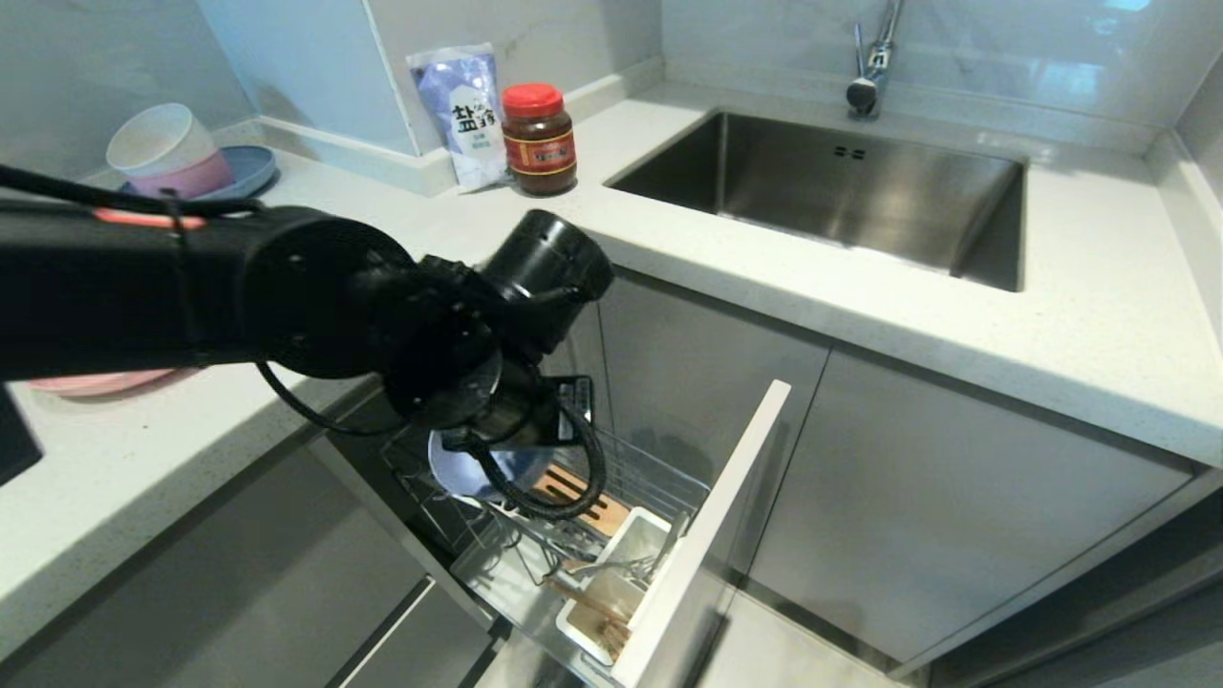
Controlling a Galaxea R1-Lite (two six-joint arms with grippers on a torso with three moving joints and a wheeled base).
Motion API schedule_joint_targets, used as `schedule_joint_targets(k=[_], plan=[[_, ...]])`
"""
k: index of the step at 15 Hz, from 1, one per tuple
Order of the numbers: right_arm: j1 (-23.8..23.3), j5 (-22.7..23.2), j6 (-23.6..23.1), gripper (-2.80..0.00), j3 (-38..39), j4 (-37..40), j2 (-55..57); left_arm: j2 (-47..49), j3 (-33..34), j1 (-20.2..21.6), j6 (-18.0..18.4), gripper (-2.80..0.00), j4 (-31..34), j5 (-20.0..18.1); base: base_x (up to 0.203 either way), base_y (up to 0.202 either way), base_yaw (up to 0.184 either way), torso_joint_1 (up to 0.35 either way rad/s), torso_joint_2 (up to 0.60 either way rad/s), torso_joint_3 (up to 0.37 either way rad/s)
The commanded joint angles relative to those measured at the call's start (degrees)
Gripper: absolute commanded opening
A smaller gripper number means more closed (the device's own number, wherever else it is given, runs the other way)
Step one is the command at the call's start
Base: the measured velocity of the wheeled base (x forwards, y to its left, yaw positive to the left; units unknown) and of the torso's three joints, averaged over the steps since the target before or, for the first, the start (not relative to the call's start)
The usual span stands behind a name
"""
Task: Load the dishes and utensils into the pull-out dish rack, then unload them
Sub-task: Take the bowl out of the cupboard
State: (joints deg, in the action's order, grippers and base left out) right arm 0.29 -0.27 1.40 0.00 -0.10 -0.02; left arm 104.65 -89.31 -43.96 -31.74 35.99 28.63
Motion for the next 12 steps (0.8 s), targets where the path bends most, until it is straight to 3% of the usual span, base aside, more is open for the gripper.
schedule_joint_targets(k=[1, 3, 8, 12], plan=[[0.01, 0.00, 0.00, -2.80, 0.09, -0.03, -0.24, -8.22, -0.41, -2.16, -1.17, -2.80, 0.14, 1.38, 0.000, 0.000, 0.000, 0.000, 0.00, 0.000], [-0.02, 0.00, 0.00, -2.80, 0.09, -0.08, -0.24, -12.16, -0.76, -3.27, -1.61, -2.80, 0.04, 4.04, 0.000, 0.000, 0.000, 0.000, 0.00, 0.000], [0.06, 0.00, 0.00, -2.80, 0.09, -0.07, -0.24, -19.63, -4.79, -3.84, -1.53, -2.80, 0.16, 15.80, 0.000, 0.000, 0.000, 0.000, 0.00, 0.000], [-0.03, 0.00, 0.00, -2.80, 0.09, -0.08, -0.24, -21.70, -9.43, 5.51, -0.27, -2.80, 0.24, 17.17, 0.000, 0.000, 0.000, 0.000, 0.00, 0.000]])
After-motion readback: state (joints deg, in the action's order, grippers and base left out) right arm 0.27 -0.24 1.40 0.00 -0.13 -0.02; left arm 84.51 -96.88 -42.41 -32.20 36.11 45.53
